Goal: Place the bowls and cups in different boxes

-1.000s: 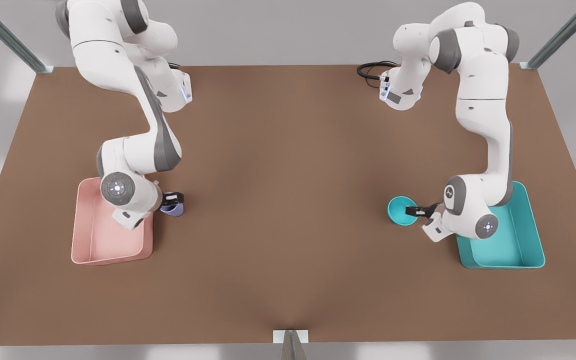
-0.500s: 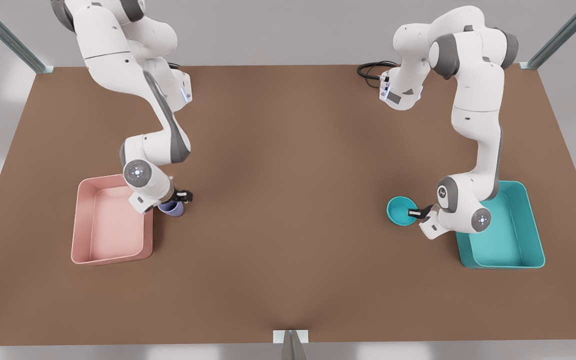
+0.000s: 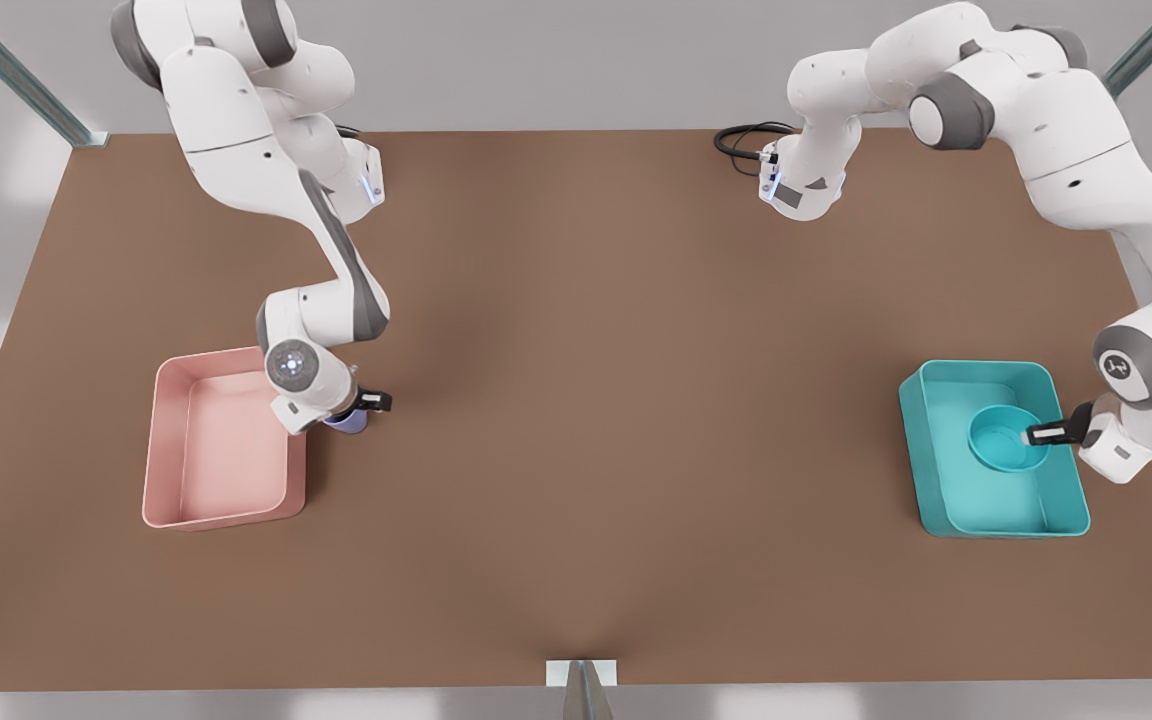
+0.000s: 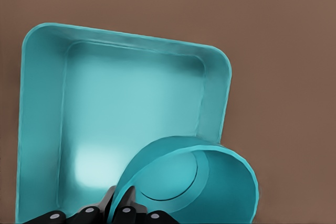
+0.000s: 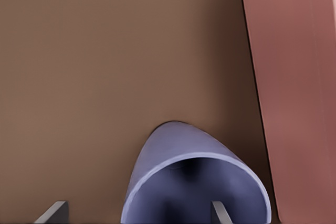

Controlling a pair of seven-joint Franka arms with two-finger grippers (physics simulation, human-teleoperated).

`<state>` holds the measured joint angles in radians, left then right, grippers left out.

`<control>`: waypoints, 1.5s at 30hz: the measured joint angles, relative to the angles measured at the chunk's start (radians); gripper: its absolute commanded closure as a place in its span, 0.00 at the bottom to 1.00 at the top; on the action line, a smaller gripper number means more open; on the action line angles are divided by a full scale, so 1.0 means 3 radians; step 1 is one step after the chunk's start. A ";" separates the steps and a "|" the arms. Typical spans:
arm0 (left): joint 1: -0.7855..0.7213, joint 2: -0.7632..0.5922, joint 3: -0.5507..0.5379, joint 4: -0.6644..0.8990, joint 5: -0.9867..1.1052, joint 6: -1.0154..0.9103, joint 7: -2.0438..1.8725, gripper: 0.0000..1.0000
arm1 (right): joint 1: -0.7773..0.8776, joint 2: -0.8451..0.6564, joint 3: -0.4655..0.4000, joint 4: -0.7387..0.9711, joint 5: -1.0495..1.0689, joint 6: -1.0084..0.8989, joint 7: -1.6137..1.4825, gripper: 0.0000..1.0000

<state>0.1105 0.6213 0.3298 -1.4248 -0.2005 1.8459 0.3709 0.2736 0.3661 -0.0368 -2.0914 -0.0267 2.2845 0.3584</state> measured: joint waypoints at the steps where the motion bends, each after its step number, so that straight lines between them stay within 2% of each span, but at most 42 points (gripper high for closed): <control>1: 0.0021 0.0092 0.0005 -0.0002 0.0008 0.0062 0.0015 0.79 | 0.0002 0.0025 0.0000 0.0008 0.0000 0.0001 0.0009 0.00; 2: 0.0034 0.0171 0.0007 -0.0005 0.0015 0.0131 0.0029 0.79 | 0.0003 0.0037 -0.0001 0.0012 0.0000 0.0003 0.0017 0.03; 3: 0.0050 0.0243 0.0008 -0.0013 0.0017 0.0204 0.0042 0.79 | 0.0002 0.0044 -0.0001 0.0016 0.0000 0.0004 0.0024 0.28; 4: 0.0058 0.0313 0.0009 -0.0045 0.0020 0.0283 0.0054 0.79 | 0.0000 0.0047 0.0000 0.0017 0.0000 0.0005 0.0030 0.44; 5: 0.0064 0.0372 0.0009 -0.0085 0.0023 0.0359 0.0066 0.79 | -0.0001 0.0050 -0.0001 0.0018 0.0000 0.0005 0.0034 0.55; 7: 0.0077 0.0478 0.0009 -0.0117 0.0032 0.0496 0.0086 0.79 | -0.0008 0.0054 -0.0002 0.0017 0.0002 0.0004 0.0043 0.61; 9: 0.0087 0.0550 0.0009 -0.0127 0.0020 0.0598 0.0113 0.00 | -0.0013 0.0057 -0.0004 0.0020 0.0006 0.0003 0.0048 0.79; 10: 0.0092 0.0555 0.0010 -0.0127 0.0000 0.0631 0.0134 0.00 | -0.0021 0.0059 -0.0004 0.0024 0.0014 0.0004 0.0045 0.79; 13: 0.0101 0.0383 0.0015 -0.0124 -0.0032 0.0679 0.0227 0.00 | -0.0049 0.0065 -0.0005 0.0063 0.0024 -0.0006 0.0045 0.79; 16: -0.0157 -0.0352 -0.0001 -0.0123 0.0206 0.0389 0.0192 0.00 | -0.0053 0.0000 -0.0003 0.0188 0.0030 -0.0076 0.0044 0.79; 18: -0.0469 -0.0794 -0.0278 -0.0117 0.0383 0.0008 0.0079 0.00 | -0.0052 -0.0194 -0.0003 0.0340 0.0045 -0.0184 0.0041 0.79; 21: -0.0657 -0.1234 -0.1009 -0.0088 0.0736 -0.0483 -0.0119 0.00 | -0.0125 -0.0400 -0.0023 0.0728 0.0058 -0.0405 -0.0004 0.79; 23: -0.0706 -0.1274 -0.1249 0.0054 0.0860 -0.0741 -0.0253 0.00 | -0.0321 -0.0411 -0.0032 0.0940 0.0061 -0.0530 -0.0084 0.79; 25: -0.0650 -0.1238 -0.1310 0.0095 0.0925 -0.0932 -0.0372 0.00 | -0.0575 -0.0369 -0.0041 0.1091 0.0047 -0.0644 -0.0199 0.79; 29: -0.0593 -0.1239 -0.1354 0.0116 0.0961 -0.1186 -0.0576 0.00 | -0.1020 0.0111 -0.0065 0.1368 0.0027 -0.0788 -0.0462 0.79; 34: -0.0604 -0.1244 -0.1374 0.0125 0.0978 -0.1363 -0.0776 0.00 | -0.1111 0.0750 -0.0063 0.1719 0.0034 -0.0850 -0.0723 0.79; 41: -0.0609 -0.1244 -0.1375 0.0126 0.0996 -0.1476 -0.0976 0.00 | -0.1100 0.0982 -0.0061 0.1783 0.0061 -0.0819 -0.0969 0.79; 42: -0.0609 -0.1244 -0.1375 0.0126 0.0996 -0.1484 -0.0999 0.00 | -0.1101 0.1002 -0.0061 0.1784 0.0064 -0.0815 -0.0996 0.64; 43: -0.0609 -0.1244 -0.1375 0.0126 0.0997 -0.1491 -0.1021 0.00 | -0.1101 0.1018 -0.0061 0.1784 0.0056 -0.0812 -0.1016 0.00; 45: -0.0607 -0.1244 -0.1378 0.0126 0.1001 -0.1503 -0.1061 0.00 | -0.1107 0.1030 -0.0060 0.1785 -0.0030 -0.0811 -0.1013 0.00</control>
<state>-0.0716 0.2481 -0.0837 -1.3872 0.0997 1.3950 0.0527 -0.0586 0.6750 -0.0547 -1.5560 -0.0358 2.0413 0.0546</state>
